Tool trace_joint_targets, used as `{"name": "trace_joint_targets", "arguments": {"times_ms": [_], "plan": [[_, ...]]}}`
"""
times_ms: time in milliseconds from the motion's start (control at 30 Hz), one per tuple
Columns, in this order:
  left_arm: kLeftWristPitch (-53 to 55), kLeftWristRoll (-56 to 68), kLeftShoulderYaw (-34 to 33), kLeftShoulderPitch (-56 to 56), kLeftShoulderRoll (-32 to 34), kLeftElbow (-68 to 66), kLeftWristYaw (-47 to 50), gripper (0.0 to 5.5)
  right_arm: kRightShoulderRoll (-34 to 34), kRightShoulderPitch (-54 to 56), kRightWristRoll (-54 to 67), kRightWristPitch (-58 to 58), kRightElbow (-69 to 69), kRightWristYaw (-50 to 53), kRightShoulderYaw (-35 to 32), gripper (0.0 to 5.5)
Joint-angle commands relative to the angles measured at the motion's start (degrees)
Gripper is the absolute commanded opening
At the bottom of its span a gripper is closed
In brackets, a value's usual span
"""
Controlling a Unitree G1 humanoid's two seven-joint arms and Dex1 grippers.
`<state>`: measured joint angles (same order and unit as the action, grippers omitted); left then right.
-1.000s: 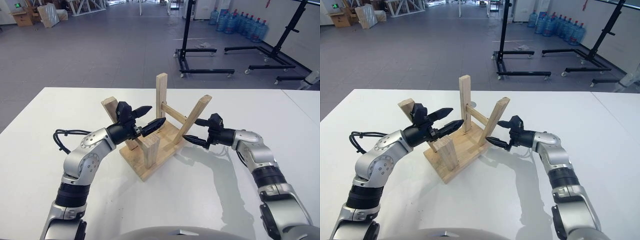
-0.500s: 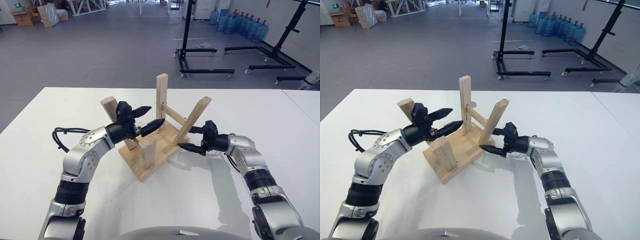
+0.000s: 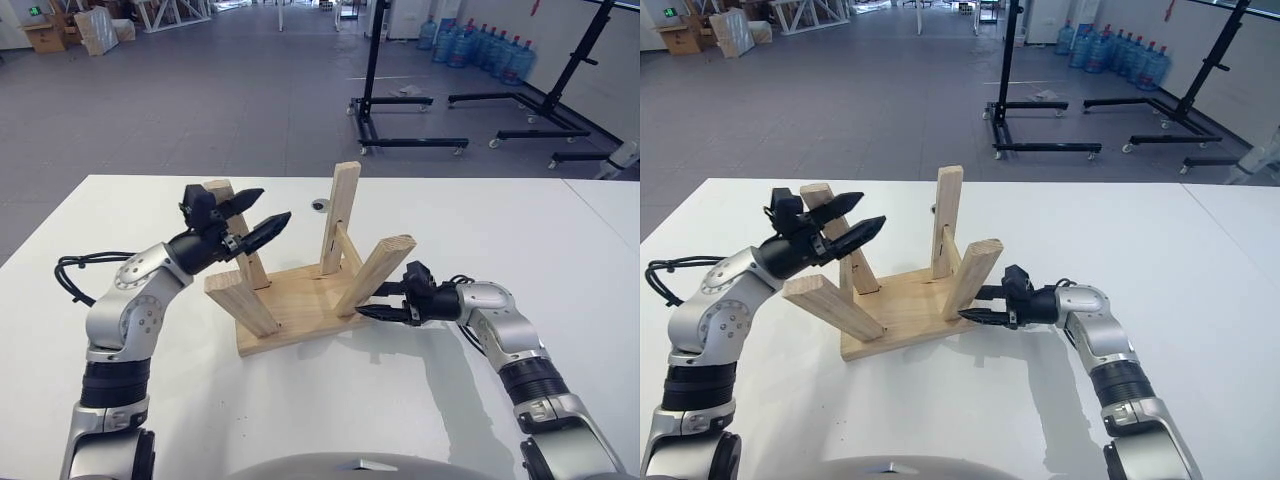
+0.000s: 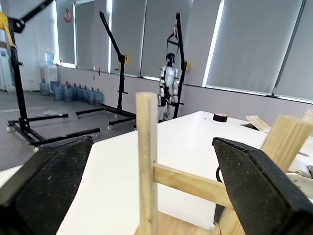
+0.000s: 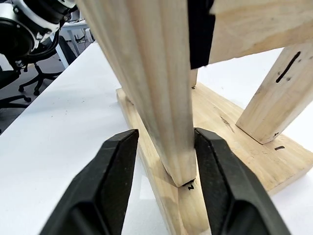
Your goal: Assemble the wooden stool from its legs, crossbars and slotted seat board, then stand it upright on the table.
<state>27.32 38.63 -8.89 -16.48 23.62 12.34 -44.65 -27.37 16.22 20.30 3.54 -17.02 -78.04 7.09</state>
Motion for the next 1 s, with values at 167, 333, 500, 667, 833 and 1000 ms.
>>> {"name": "trace_joint_targets", "arguments": {"times_ms": [167,333,500,667,833,1000], "plan": [[-3.4,1.2,-6.16,2.53,4.48,-0.2,-3.33,4.47,1.21,0.47,-1.18,-2.47,-0.32,0.53,1.15,1.2],[-12.82,-9.61,-12.05,11.11,20.47,-9.34,-13.73,4.47,0.5,-2.02,-0.69,-3.0,2.92,1.12,0.88,1.03],[-17.6,-20.86,-3.95,14.02,25.21,-18.42,-16.47,4.47,-1.29,-4.24,0.34,-2.28,7.82,1.4,0.3,1.0],[-17.27,-20.93,1.52,12.46,21.89,-16.28,-17.02,4.47,-2.46,-4.31,6.07,7.8,15.07,2.05,-0.64,0.97],[-16.4,-19.56,-1.61,15.3,23.09,-12.67,-16.19,4.47,-7.65,-3.85,21.85,34.86,23.97,3.77,-4.29,0.94],[-13.86,-15.23,-5.64,20.56,19.58,-3.06,-11.4,4.47,-14.3,-4.15,34.18,57.8,26.59,6.5,-7.82,0.94]]}}
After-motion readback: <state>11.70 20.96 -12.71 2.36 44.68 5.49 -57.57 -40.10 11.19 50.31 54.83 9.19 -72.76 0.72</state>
